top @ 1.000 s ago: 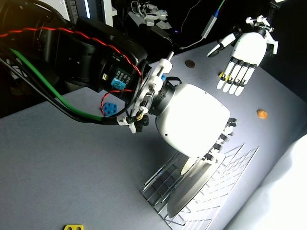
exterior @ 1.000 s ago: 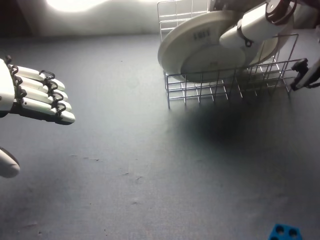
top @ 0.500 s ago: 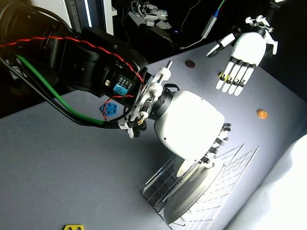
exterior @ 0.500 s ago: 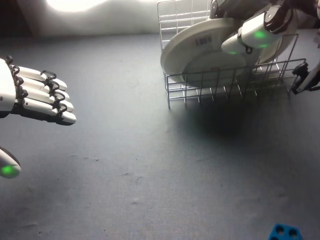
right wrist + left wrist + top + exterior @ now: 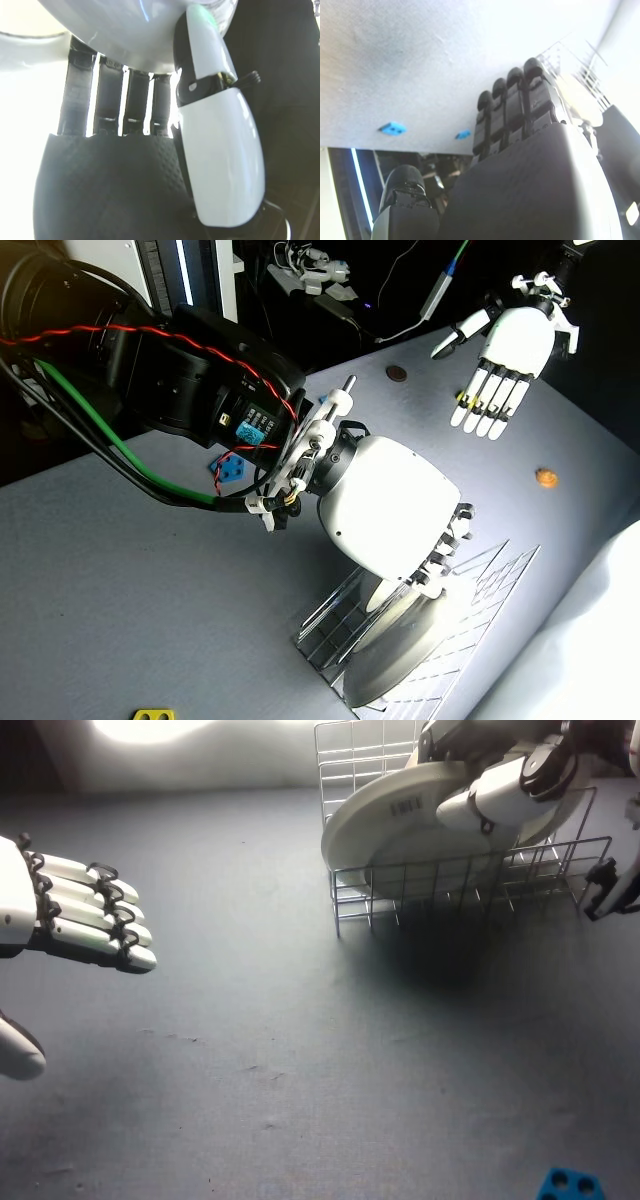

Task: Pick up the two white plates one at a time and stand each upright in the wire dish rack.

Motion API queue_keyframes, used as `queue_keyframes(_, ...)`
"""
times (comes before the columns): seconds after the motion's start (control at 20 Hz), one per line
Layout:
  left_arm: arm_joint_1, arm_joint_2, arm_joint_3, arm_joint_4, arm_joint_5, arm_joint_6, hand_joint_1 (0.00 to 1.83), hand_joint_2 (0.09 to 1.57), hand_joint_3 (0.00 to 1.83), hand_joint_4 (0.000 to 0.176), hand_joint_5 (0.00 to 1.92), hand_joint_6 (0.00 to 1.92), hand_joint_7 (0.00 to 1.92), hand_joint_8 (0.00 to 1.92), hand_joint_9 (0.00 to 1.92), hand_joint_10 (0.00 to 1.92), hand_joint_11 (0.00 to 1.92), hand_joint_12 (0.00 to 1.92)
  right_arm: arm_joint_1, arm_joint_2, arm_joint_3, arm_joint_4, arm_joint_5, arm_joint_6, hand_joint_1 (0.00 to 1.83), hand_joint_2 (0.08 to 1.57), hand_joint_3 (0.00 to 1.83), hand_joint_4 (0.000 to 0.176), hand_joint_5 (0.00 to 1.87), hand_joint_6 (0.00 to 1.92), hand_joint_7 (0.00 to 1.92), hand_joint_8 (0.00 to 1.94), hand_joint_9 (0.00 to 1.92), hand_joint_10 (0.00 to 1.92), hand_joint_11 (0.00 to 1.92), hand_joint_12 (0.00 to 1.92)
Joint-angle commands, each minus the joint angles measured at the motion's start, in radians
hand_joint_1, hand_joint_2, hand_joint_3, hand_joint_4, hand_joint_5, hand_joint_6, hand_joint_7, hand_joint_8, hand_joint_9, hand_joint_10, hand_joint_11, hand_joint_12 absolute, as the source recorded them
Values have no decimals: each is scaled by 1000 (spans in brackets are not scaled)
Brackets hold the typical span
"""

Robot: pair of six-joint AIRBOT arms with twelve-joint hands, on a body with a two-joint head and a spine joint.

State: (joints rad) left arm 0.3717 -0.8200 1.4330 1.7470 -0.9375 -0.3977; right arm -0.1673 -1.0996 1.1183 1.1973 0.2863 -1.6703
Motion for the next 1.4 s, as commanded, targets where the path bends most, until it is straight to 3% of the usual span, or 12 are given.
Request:
queue_keyframes(0.0,-12,7,1,-56,-13,-1,0,1057,1,0,152,1,135,2,96,3,0,162,10,4,2,-24,60,10,1129,1220,0,0,763,1294,748,720,734,501,315,1333)
queue_keyframes(0.05,-12,7,-1,-56,-13,-1,0,1059,1,0,137,4,119,4,79,5,0,102,10,4,2,-24,60,10,1248,1160,0,0,668,737,776,407,721,428,280,1293)
queue_keyframes(0.15,-12,7,-2,-56,-13,-1,0,1064,2,0,144,4,129,4,92,6,0,134,11,4,1,-24,60,10,1317,1118,0,0,681,179,755,95,630,346,147,1364)
queue_keyframes(0.55,-12,8,-7,-51,-13,-1,0,1060,1,0,138,8,129,10,91,10,16,59,15,5,-11,-24,60,10,1208,1132,4,0,537,3,607,0,453,333,0,1407)
queue_keyframes(0.7,-12,8,-9,-51,-13,-1,0,1061,0,0,166,4,155,2,108,2,0,155,28,7,-15,-24,60,10,1095,1106,0,0,440,0,510,0,372,290,0,1316)
queue_keyframes(0.8,-12,8,-10,-51,-13,-1,0,1056,0,0,167,2,160,1,115,2,0,184,38,9,-17,-24,60,10,1121,1046,0,0,347,0,427,0,308,242,0,1220)
queue_keyframes(1.2,-16,9,-19,-52,-20,-1,0,1060,0,0,158,2,145,0,97,1,0,90,102,49,-67,-26,48,11,1081,969,0,0,250,0,348,0,271,150,0,1067)
queue_keyframes(1.35,-20,8,-19,-61,-34,4,0,1061,0,0,165,1,151,0,107,1,0,135,105,86,-121,-161,56,44,1041,975,0,0,224,0,317,0,253,124,0,1007)
